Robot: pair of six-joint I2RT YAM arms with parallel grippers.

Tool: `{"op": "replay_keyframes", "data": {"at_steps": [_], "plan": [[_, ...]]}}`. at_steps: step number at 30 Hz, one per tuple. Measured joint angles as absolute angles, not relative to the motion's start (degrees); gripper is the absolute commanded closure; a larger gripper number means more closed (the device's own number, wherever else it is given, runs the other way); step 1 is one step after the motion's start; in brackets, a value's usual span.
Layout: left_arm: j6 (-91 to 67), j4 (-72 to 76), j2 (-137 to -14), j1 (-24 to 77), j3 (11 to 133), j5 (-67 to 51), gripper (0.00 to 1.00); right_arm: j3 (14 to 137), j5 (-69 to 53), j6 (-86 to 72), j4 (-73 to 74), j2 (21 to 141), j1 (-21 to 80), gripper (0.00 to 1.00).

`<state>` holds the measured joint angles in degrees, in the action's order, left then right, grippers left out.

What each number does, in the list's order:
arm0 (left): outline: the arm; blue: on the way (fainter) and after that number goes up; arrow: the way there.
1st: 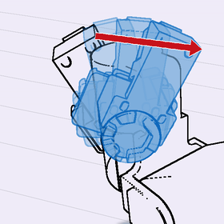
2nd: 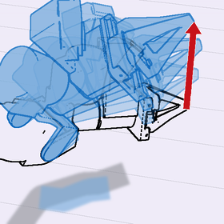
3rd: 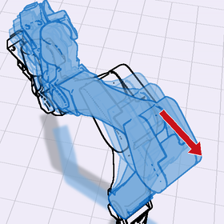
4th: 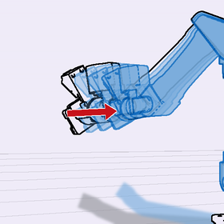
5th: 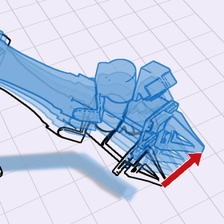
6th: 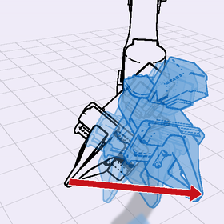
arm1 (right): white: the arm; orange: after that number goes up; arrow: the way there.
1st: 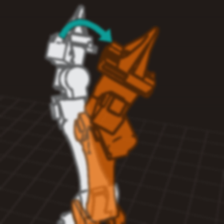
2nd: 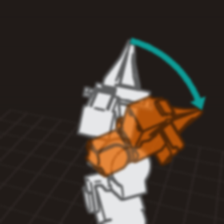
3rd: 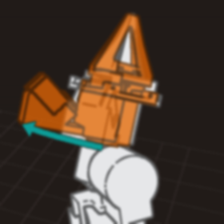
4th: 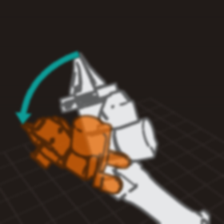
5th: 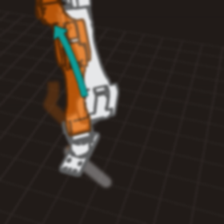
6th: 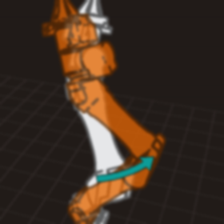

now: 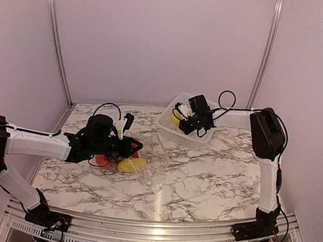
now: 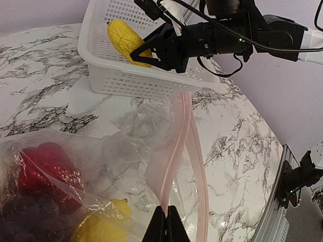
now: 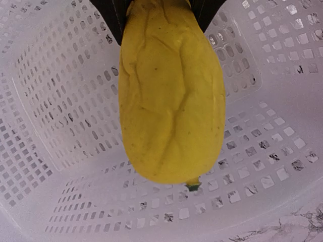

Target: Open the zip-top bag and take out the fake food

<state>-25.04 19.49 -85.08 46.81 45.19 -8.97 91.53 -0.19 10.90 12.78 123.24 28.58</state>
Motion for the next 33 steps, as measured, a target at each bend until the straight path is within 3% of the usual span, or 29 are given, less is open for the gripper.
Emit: {"op": "replay_keyframes", "data": {"at_steps": [3,6,11,20,27,33], "plan": [[-25.0,20.1,-85.1,46.8,45.1,-9.7,1.00,93.1,1.2,11.9,14.2,124.8,28.6,0.69],[-25.1,20.6,-85.1,46.7,45.1,-10.2,1.00,93.3,1.7,12.1,14.8,125.5,28.6,0.52],[-25.1,20.8,-85.1,46.7,45.1,-10.5,1.00,93.3,1.0,12.4,15.6,125.4,28.6,0.39],[-26.4,20.8,-85.1,46.4,45.1,-10.6,1.00,88.2,-4.8,11.6,14.3,115.0,28.6,0.37],[-28.1,21.3,-85.1,46.0,45.1,-12.1,1.00,72.3,-15.6,11.0,1.1,96.3,29.2,0.37],[-29.4,22.1,-85.6,45.8,45.1,-14.1,1.00,59.0,-20.9,12.6,-9.1,89.3,34.9,0.43]]}}
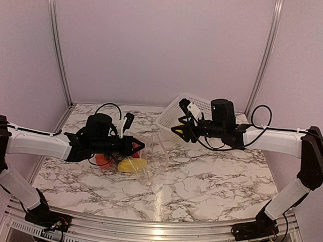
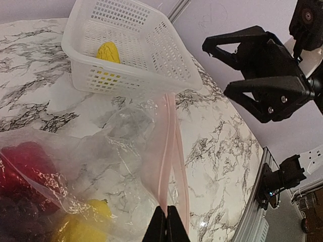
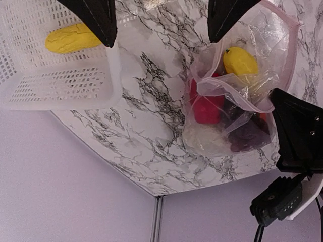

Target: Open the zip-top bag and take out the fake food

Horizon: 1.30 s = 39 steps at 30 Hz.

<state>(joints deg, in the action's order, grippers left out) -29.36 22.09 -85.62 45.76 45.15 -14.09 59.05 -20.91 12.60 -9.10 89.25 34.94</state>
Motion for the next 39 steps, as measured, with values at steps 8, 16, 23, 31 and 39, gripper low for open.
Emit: {"op": "replay_keyframes", "data": {"at_steps": [8,16,23,31,39], "plan": [[-30.8,23.1,-85.9,45.1,45.1,-16.4,1.00,48.6,-23.9,15.3,-19.0,89.7,44.5,0.58],[-32.0,24.0,-86.2,44.9,45.1,-18.4,1.00,48.4,-23.9,17.8,-29.0,97.9,48.3,0.75],[-32.5,24.6,-86.2,44.6,44.6,-19.4,1.00,50.0,-22.4,19.2,-34.3,106.8,48.6,0.80],[-33.1,25.8,-86.2,43.9,43.4,-20.4,1.00,53.7,-21.8,20.4,-38.6,113.9,49.4,0.68],[-33.3,26.8,-86.7,43.5,42.9,-21.1,1.00,56.7,-24.6,21.4,-39.2,118.5,49.8,0.43]]}}
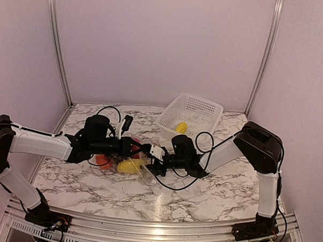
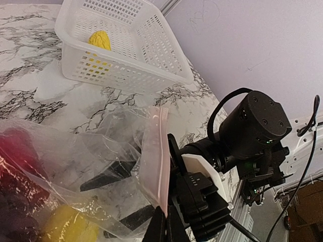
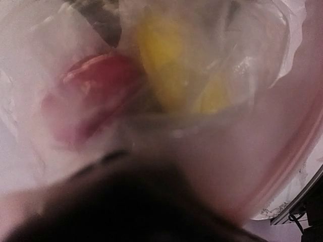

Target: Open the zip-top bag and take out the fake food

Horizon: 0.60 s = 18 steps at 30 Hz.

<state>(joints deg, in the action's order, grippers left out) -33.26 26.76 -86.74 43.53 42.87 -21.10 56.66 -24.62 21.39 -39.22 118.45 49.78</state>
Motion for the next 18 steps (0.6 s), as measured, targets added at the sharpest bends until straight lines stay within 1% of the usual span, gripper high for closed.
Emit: {"op": "replay_keyframes", "data": {"at_steps": [18], "plan": [[-33.5,26.7,-88.4,42.9,42.0,-21.5,1.00,63.6,-32.0,20.8,-38.8,125.3,49.8,0.41]]}}
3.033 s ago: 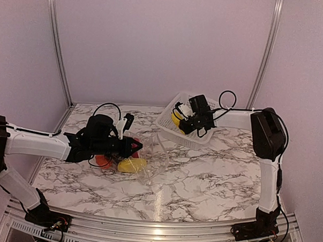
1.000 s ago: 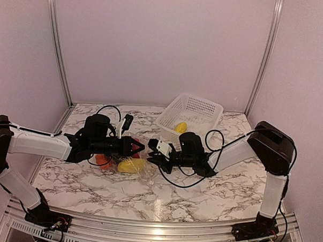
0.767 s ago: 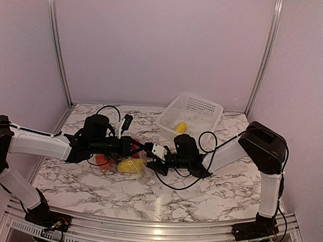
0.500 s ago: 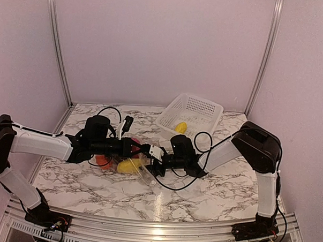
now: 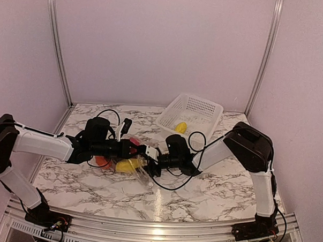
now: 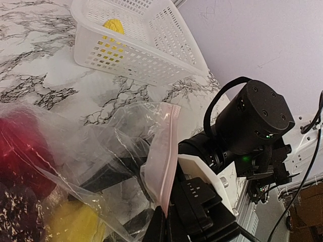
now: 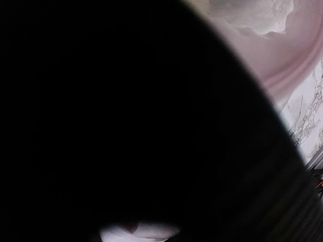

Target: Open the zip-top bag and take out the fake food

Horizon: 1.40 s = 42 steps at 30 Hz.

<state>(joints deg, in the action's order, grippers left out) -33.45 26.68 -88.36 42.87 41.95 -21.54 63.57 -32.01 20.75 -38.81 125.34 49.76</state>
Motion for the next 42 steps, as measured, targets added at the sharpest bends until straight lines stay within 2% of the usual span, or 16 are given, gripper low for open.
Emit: {"op": "replay_keyframes", "data": {"at_steps": [3,11,15,27,36,42], "plan": [[-33.5,26.6,-88.5,42.9,41.8,-21.5,1.00,64.1,-32.9,20.6,-38.4,125.7,49.8,0.43],[-33.4,26.3,-88.5,42.9,41.6,-21.6,1.00,63.8,-35.1,20.3,-37.1,125.6,49.8,0.73],[-33.2,26.7,-88.5,42.9,41.6,-22.0,1.00,60.8,-34.8,19.5,-36.7,123.2,49.8,0.81],[-32.9,26.8,-88.5,43.1,41.6,-22.0,1.00,56.8,-28.7,18.1,-26.6,111.9,49.9,0.83],[-32.4,26.7,-88.5,43.1,41.6,-22.0,1.00,58.5,-19.8,18.6,-14.1,109.5,49.9,0.87],[-32.1,26.8,-88.7,43.1,41.6,-22.0,1.00,55.2,-17.6,17.7,-11.5,104.7,50.0,0.88]]}}
